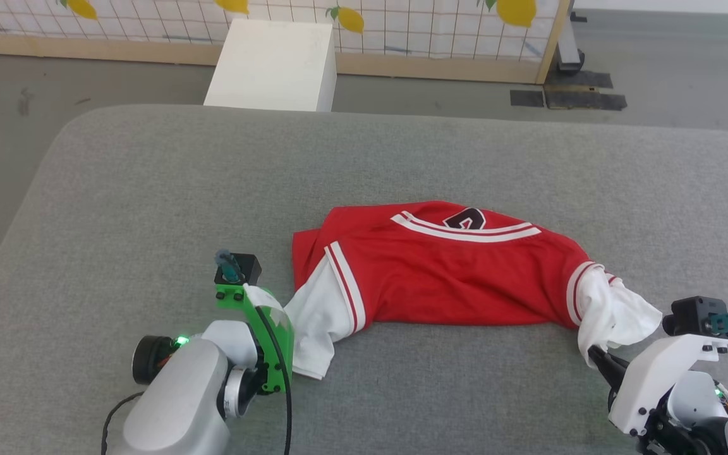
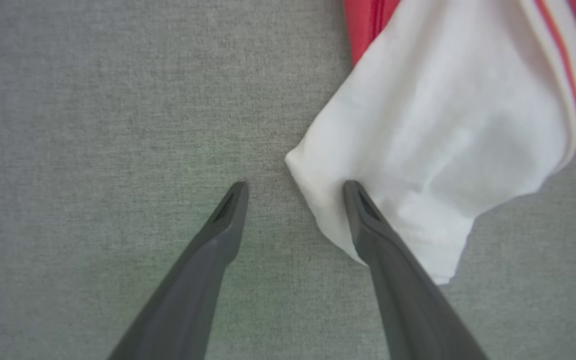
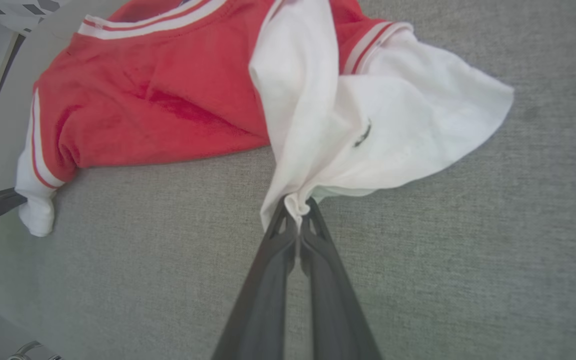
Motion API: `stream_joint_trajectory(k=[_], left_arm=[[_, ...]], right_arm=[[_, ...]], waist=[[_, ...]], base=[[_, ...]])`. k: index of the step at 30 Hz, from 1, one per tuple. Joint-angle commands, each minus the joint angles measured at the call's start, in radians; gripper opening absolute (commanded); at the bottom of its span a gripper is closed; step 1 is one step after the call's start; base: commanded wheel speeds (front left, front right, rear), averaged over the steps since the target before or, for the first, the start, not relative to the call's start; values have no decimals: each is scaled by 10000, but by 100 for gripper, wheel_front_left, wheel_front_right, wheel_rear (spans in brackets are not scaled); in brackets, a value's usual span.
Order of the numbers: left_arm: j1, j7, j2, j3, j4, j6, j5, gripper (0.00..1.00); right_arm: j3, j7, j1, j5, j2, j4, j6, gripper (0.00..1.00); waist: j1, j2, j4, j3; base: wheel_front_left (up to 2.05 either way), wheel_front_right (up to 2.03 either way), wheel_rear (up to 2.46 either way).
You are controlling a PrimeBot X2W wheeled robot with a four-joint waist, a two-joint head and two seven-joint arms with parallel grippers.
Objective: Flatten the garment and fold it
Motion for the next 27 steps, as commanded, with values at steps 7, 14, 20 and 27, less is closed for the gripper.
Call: stream_joint_trajectory(k=[7,14,20,27], left_arm=[[34,291,-318,-2,361,-129,-478,0],[-94,-134,-277,341,35,-204,-778,0],[-298,-962,-138,1273,-1138,-24,-1268,0],[-1217,-1456,297,2319,-2927,-16,-1699,0]], right_arm=[[-121,4,-283,13,-73,-104,-13,0],[-288,-34,-274,-21,-93,-48,-13,0],[-380,-137,-422,-11,-29,-9,-13,0],[-797,-27,-1680,258,-418,-435,-13,0]], waist=[[0,0,-221,336],[0,0,-99,273],[0,0,22,-68],[0,0,5,-367]], base=[[0,0,0],[0,0,0],[0,0,0],[0,0,0]])
